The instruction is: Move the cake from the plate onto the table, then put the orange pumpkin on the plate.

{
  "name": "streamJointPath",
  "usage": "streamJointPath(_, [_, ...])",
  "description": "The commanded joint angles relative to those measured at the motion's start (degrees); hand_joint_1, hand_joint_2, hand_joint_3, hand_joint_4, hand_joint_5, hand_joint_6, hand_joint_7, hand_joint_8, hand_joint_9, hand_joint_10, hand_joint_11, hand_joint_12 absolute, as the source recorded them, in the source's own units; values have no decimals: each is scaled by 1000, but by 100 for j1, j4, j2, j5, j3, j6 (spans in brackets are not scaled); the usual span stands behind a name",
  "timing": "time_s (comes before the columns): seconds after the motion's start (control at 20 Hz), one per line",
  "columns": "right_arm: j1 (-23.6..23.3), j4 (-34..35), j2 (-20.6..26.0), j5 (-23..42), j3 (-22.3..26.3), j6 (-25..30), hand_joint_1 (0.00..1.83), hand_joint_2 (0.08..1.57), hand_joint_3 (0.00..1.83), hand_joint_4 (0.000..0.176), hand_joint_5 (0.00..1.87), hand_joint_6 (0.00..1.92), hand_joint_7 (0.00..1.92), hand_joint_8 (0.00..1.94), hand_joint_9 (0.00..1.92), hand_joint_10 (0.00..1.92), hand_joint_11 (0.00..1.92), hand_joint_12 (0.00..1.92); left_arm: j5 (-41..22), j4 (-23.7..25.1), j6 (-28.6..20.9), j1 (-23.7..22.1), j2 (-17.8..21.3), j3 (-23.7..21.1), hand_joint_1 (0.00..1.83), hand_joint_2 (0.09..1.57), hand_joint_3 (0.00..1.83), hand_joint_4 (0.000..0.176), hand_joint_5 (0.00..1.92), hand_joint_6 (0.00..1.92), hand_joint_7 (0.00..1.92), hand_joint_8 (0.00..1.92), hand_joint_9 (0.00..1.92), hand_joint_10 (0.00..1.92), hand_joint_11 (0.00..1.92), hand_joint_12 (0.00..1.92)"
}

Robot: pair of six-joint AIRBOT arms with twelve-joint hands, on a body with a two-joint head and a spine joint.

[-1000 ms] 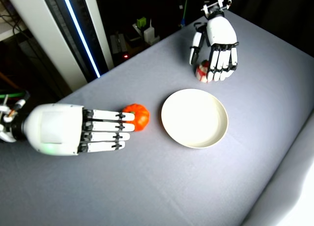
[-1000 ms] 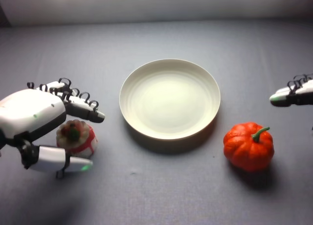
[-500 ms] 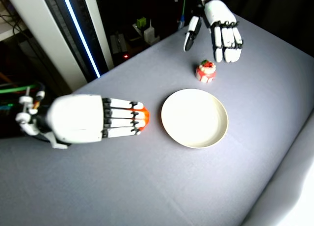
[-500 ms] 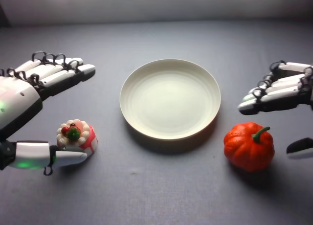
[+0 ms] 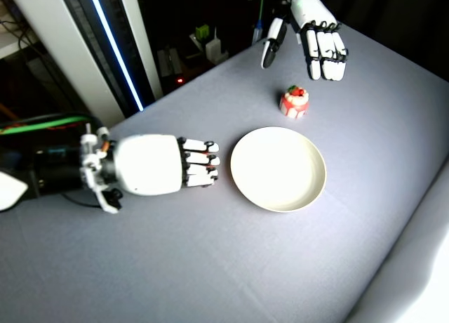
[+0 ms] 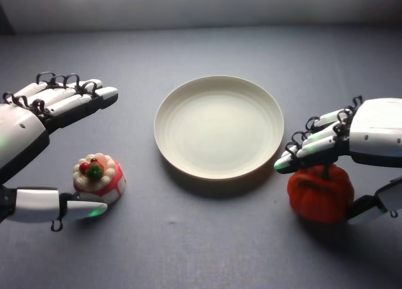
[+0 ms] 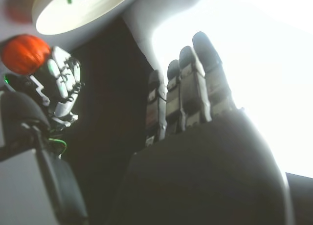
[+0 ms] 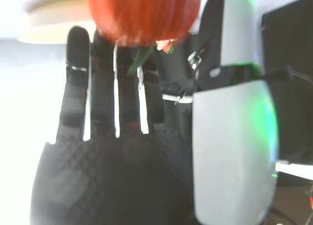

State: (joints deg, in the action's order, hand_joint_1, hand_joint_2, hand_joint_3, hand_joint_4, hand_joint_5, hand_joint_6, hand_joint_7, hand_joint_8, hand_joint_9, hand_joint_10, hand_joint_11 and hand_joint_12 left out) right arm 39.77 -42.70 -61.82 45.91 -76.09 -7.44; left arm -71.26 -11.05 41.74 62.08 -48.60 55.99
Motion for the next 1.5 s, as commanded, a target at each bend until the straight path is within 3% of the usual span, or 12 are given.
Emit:
streamJointPath(0.0, [-39,155,-13,366,-29,37,1333,919,0,0,661,10,594,252,595,981,417,1710,-736,-46,-25,-23,36,-15,807,843,0,84,263,10,182,5,208,12,54,584])
streamJointPath(0.05, [-48,165,-13,364,-45,37,1395,998,0,0,753,36,384,1120,577,1564,654,1764,-736,-46,-27,-15,37,-23,806,850,0,105,260,7,177,2,206,9,53,584])
streamJointPath(0.1, [-75,220,-6,368,-74,37,1281,1186,0,0,780,932,745,1486,999,1563,1093,1632,-749,-55,-33,8,42,-26,809,860,4,106,279,11,175,1,201,5,37,581])
streamJointPath(0.25, [-414,271,53,499,-108,32,1158,1333,21,0,601,1395,600,1854,995,1896,1169,1900,-817,-86,-64,69,47,-32,819,867,5,98,293,13,186,4,202,4,27,581])
streamJointPath(0.7, [-1393,484,-960,279,-840,-341,1305,1309,0,0,572,1762,618,1635,736,1921,895,1921,-1689,-590,-79,544,-17,-208,895,872,7,93,185,1,170,1,137,0,0,529])
streamJointPath(0.8, [-1519,236,-1398,-207,-1150,-341,1224,1157,0,0,972,923,814,1426,874,1555,874,1705,-1703,-606,-79,555,-25,-201,909,906,12,147,73,0,164,0,117,0,0,505])
streamJointPath(0.9, [-1574,125,-1691,-510,-1380,-341,1187,1119,0,0,972,975,684,1440,776,1608,728,1779,-1699,-593,-84,556,-50,-173,892,907,11,149,49,0,148,0,103,0,0,501])
streamJointPath(0.95, [-1594,116,-1769,-597,-1464,-342,1134,974,0,0,641,293,498,870,627,1068,550,1426,-1689,-582,-102,547,-72,-147,909,893,3,94,68,8,154,4,112,4,0,497])
streamJointPath(1.0, [-1638,114,-1827,-675,-1544,-342,966,939,0,88,380,68,359,326,416,615,195,1288,-1676,-576,-107,539,-82,-134,920,892,2,87,73,8,160,5,120,7,0,494])
streamJointPath(1.15, [-1735,66,-1835,-742,-1601,-342,802,799,0,172,18,0,131,12,194,58,1,706,-1671,-574,-107,542,-82,-137,938,887,1,66,88,6,171,3,143,8,0,531])
streamJointPath(1.35, [-1770,497,-1621,-312,-1311,-342,742,740,0,170,0,0,40,3,76,4,0,225,-1752,-616,-120,593,-80,-166,945,881,0,94,73,2,150,0,138,2,0,562])
streamJointPath(1.45, [-1677,952,-1091,216,-1006,-342,720,742,2,176,0,0,5,0,18,2,0,319,-1867,-650,-173,637,-47,-193,957,883,0,48,55,0,114,1,112,1,0,547])
